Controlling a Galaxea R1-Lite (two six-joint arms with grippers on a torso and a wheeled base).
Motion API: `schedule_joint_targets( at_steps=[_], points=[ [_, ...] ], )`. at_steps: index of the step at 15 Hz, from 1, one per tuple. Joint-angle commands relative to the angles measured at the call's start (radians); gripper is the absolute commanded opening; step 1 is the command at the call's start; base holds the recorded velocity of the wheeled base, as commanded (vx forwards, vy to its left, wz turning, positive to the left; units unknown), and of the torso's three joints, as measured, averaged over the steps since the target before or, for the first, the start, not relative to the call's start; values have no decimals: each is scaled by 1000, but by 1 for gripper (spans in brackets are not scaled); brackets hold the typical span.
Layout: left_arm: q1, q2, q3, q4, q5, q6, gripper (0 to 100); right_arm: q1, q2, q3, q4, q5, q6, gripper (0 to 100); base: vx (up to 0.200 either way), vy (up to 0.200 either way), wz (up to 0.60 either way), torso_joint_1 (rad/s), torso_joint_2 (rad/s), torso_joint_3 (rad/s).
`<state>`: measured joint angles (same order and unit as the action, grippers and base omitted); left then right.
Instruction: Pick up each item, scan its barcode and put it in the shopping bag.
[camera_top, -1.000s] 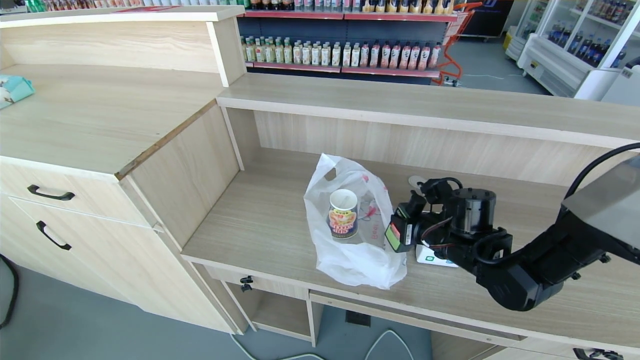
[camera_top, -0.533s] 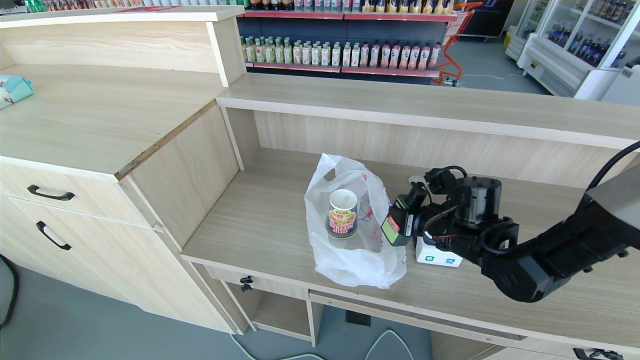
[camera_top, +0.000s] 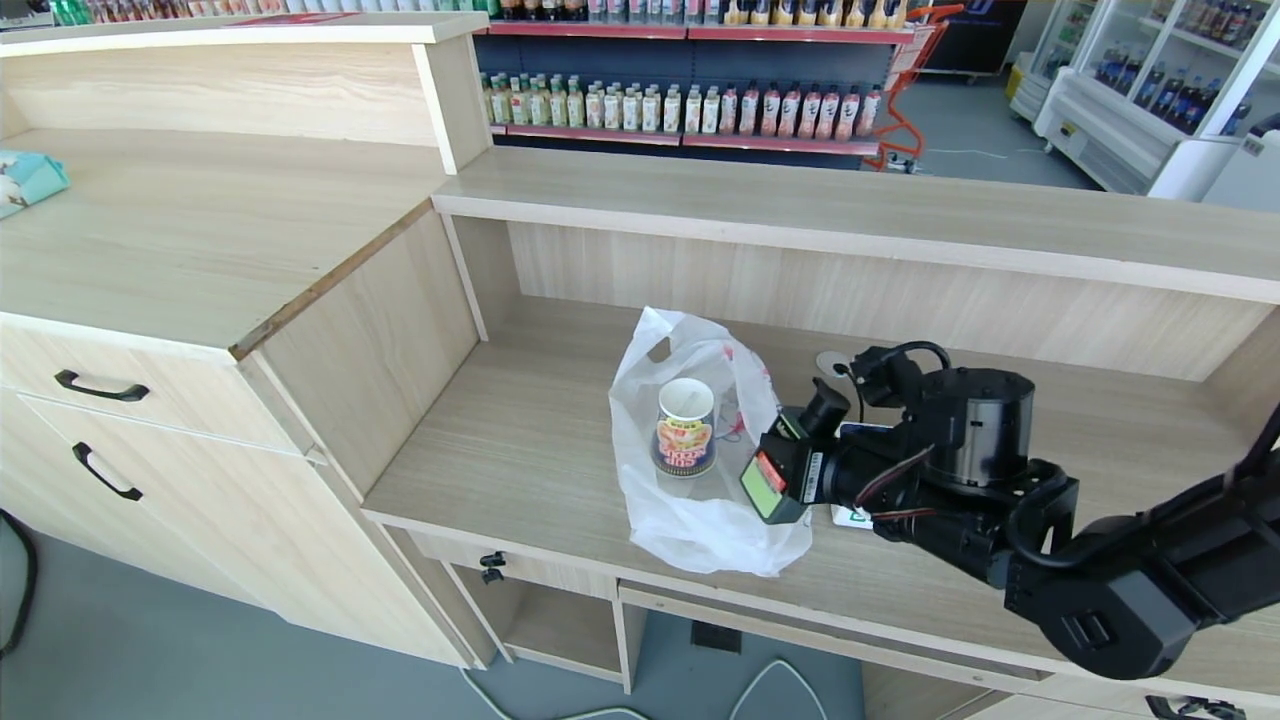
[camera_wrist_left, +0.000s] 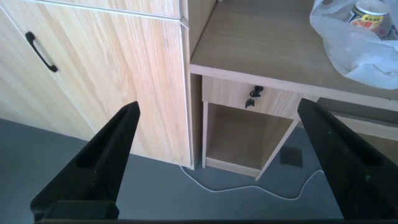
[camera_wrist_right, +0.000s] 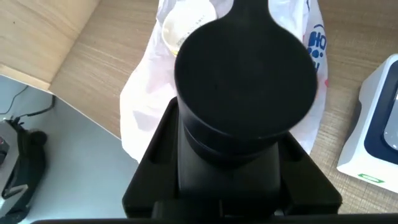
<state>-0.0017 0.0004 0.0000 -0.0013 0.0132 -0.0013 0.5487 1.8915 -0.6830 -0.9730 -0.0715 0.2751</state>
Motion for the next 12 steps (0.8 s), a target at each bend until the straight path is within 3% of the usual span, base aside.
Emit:
schedule_joint_targets(
  at_steps=[1, 5, 12],
  points=[
    [0, 0, 0, 0, 1, 0, 100, 8, 23, 22, -26, -13, -1, 0, 0, 0, 0, 0, 0, 0],
    [-1, 0, 0, 0, 1, 0, 100, -29, 106, 8, -82, -122, -4, 0, 0, 0, 0, 0, 0, 0],
    [0, 0, 0, 0, 1, 0, 100, -59, 176, -59, -153, -111, 15, 0, 0, 0, 0, 0, 0, 0]
  ],
)
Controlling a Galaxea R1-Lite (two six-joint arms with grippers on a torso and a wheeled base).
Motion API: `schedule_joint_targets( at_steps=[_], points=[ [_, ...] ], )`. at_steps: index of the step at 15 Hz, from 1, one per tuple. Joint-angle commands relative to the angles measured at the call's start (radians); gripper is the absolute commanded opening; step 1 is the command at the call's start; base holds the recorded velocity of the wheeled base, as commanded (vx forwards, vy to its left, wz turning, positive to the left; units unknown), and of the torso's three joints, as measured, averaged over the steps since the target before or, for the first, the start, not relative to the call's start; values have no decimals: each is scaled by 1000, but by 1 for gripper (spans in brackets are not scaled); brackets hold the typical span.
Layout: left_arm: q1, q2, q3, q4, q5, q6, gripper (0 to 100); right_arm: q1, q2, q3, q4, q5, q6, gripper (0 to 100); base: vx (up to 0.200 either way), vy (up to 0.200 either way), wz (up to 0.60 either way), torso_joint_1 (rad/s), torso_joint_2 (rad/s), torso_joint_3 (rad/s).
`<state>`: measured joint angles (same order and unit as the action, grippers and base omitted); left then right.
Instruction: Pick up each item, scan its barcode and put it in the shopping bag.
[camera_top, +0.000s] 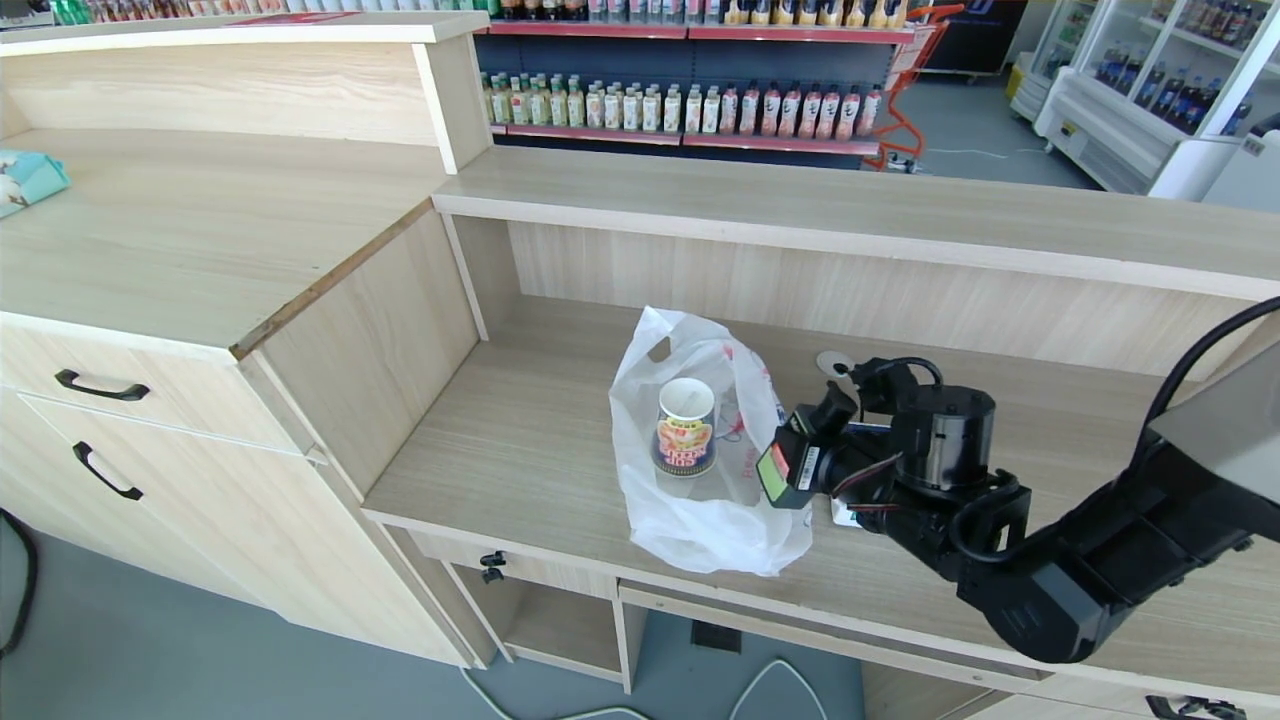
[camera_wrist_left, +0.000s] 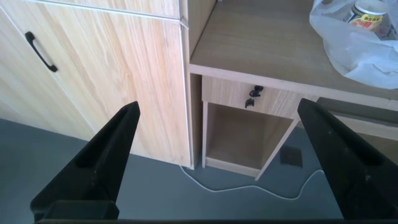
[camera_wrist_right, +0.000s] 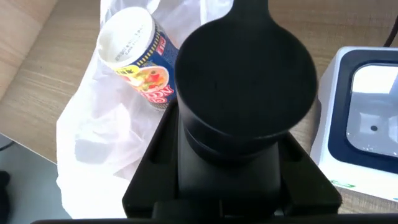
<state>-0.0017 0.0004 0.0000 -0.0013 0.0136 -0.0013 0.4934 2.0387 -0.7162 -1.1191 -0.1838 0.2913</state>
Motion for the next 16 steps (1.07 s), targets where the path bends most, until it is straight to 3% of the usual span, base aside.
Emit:
schedule_joint_targets(
  at_steps=[1, 6, 11, 16],
  points=[
    [0, 1, 0, 0, 0, 0, 100, -16, 28, -52, -10, 7, -4, 0, 0, 0, 0, 0, 0, 0],
    [0, 0, 0, 0, 0, 0, 100, -62, 55, -164, -8, 199, -61, 0, 0, 0, 0, 0, 0, 0],
    [0, 0, 0, 0, 0, 0, 100, -98, 143, -138, -13, 208, -49, 0, 0, 0, 0, 0, 0, 0],
    [0, 1, 0, 0, 0, 0, 100, -119, 173, -180, 7, 287, -21, 0, 0, 0, 0, 0, 0, 0]
  ],
)
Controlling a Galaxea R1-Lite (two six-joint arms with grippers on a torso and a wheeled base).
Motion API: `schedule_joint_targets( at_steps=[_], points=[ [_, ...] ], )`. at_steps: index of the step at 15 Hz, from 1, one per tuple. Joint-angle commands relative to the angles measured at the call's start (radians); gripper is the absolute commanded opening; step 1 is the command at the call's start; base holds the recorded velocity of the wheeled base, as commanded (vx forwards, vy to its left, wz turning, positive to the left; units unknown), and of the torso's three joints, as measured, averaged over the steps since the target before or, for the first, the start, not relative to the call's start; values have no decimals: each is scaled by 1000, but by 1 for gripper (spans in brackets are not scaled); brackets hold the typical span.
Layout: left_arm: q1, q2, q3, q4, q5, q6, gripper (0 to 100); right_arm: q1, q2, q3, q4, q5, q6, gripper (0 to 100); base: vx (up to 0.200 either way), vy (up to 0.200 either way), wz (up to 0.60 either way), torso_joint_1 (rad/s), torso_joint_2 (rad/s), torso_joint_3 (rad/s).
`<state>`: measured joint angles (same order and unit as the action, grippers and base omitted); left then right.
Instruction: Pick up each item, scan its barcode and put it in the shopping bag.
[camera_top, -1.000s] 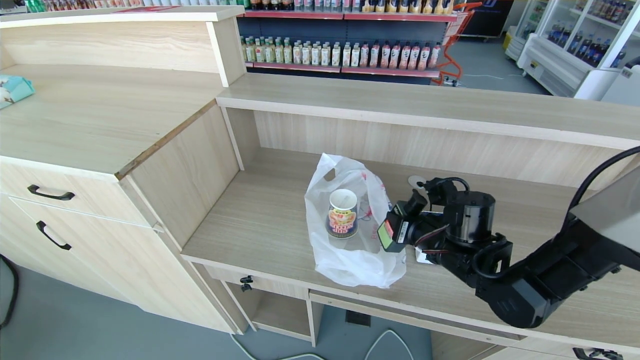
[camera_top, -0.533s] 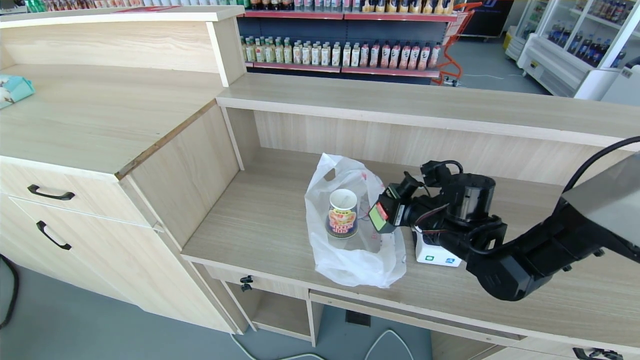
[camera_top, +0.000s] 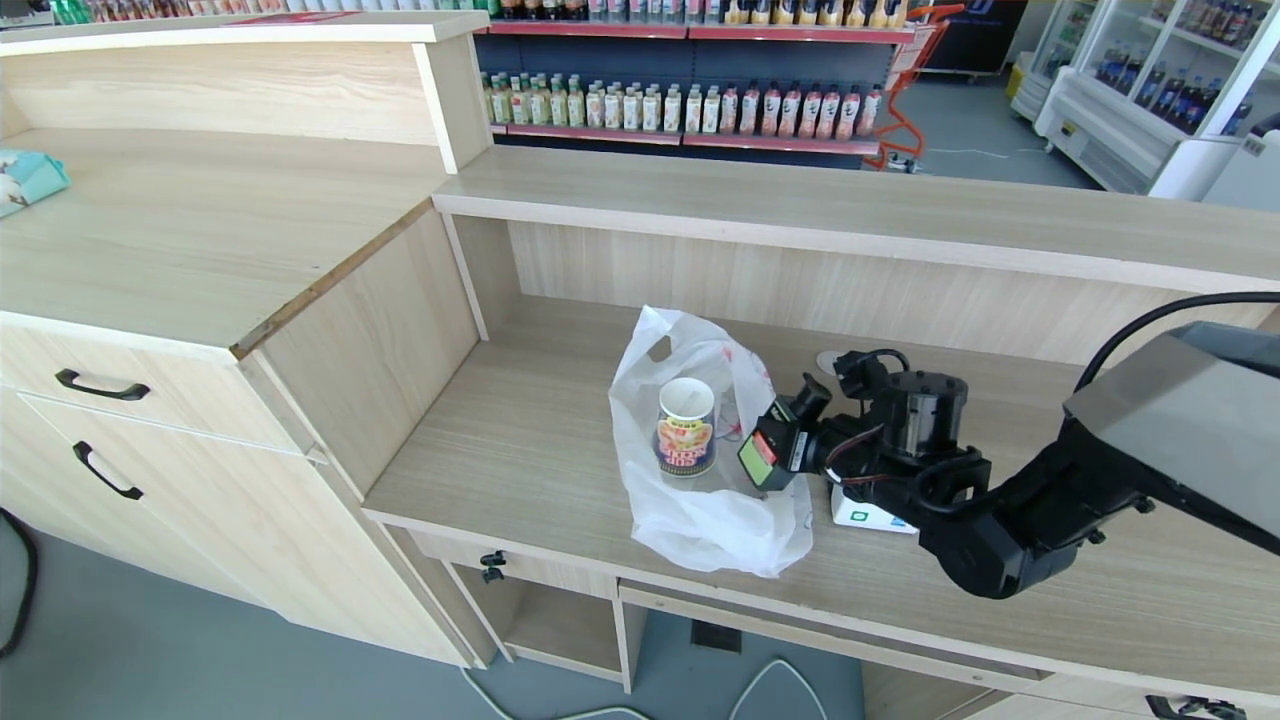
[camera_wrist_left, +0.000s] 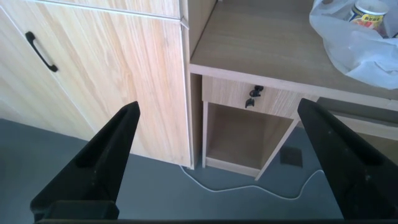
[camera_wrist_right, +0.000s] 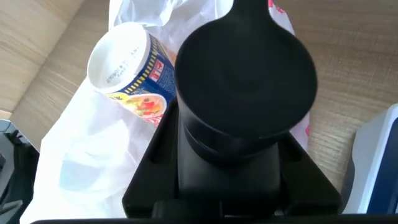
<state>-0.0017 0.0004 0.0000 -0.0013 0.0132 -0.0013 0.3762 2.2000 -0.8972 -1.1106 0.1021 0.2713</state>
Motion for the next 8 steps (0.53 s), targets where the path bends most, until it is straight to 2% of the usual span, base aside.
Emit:
schedule_joint_targets(
  at_steps=[1, 8],
  points=[
    [0, 1, 0, 0, 1, 0, 100, -2, 7, 4, 12, 1, 13, 0, 0, 0, 0, 0, 0, 0],
    [0, 1, 0, 0, 1, 0, 100, -2, -6, 12, 63, 4, 40, 0, 0, 0, 0, 0, 0, 0]
  ],
)
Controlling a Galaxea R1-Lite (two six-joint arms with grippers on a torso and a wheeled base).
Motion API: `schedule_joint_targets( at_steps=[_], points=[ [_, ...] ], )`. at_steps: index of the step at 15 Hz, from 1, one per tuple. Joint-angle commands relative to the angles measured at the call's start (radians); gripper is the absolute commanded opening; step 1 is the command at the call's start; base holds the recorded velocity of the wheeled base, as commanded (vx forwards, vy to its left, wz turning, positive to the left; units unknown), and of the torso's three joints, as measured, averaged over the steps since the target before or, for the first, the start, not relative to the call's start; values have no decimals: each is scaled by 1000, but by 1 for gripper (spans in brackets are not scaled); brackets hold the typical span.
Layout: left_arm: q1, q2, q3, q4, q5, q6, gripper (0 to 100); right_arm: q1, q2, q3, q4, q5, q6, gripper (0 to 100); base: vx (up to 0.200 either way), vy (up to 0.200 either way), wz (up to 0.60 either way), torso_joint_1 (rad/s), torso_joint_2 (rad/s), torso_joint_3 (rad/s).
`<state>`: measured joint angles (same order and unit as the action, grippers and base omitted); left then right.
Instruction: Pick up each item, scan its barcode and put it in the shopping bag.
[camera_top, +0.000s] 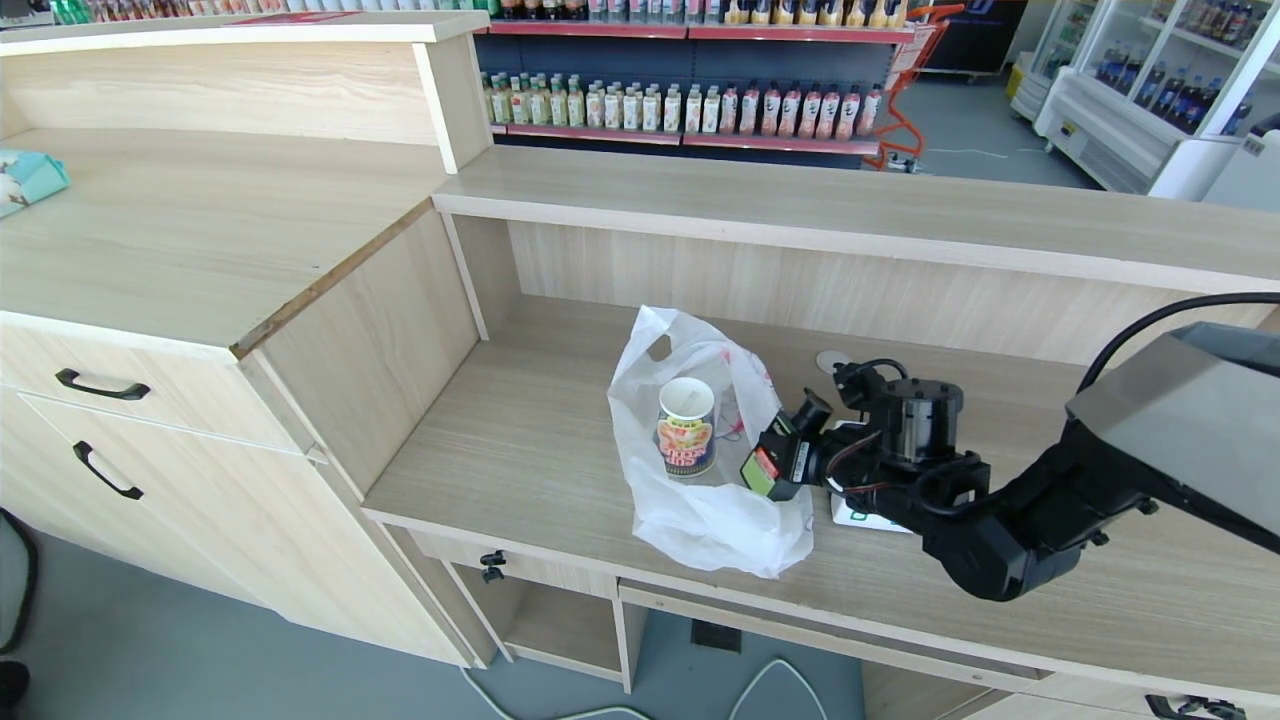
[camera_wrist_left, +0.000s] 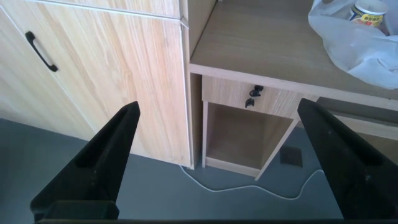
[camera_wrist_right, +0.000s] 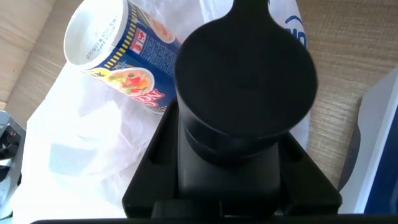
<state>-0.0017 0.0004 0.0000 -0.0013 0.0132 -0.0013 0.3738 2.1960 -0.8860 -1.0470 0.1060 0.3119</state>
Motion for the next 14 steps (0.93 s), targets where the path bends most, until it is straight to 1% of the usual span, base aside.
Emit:
schedule_joint_targets(
  at_steps=[1, 3, 4, 8, 11, 14],
  points=[
    [0, 0, 0, 0, 1, 0, 100, 0, -4, 2, -1, 9, -2, 0, 0, 0, 0, 0, 0, 0],
    [0, 0, 0, 0, 1, 0, 100, 2, -7, 9, -1, 21, -2, 0, 0, 0, 0, 0, 0, 0],
    [0, 0, 0, 0, 1, 0, 100, 2, -9, 9, -1, 31, -2, 100, 0, 0, 0, 0, 0, 0],
    [0, 1, 0, 0, 1, 0, 100, 5, -13, 7, -1, 37, -5, 100, 0, 0, 0, 0, 0, 0],
    [0, 1, 0, 0, 1, 0, 100, 5, -28, 5, -4, 41, -62, 100, 0, 0, 0, 0, 0, 0],
    [0, 0, 0, 1, 1, 0, 100, 4, -97, -18, -2, 58, -91, 100, 0, 0, 0, 0, 0, 0]
  ],
)
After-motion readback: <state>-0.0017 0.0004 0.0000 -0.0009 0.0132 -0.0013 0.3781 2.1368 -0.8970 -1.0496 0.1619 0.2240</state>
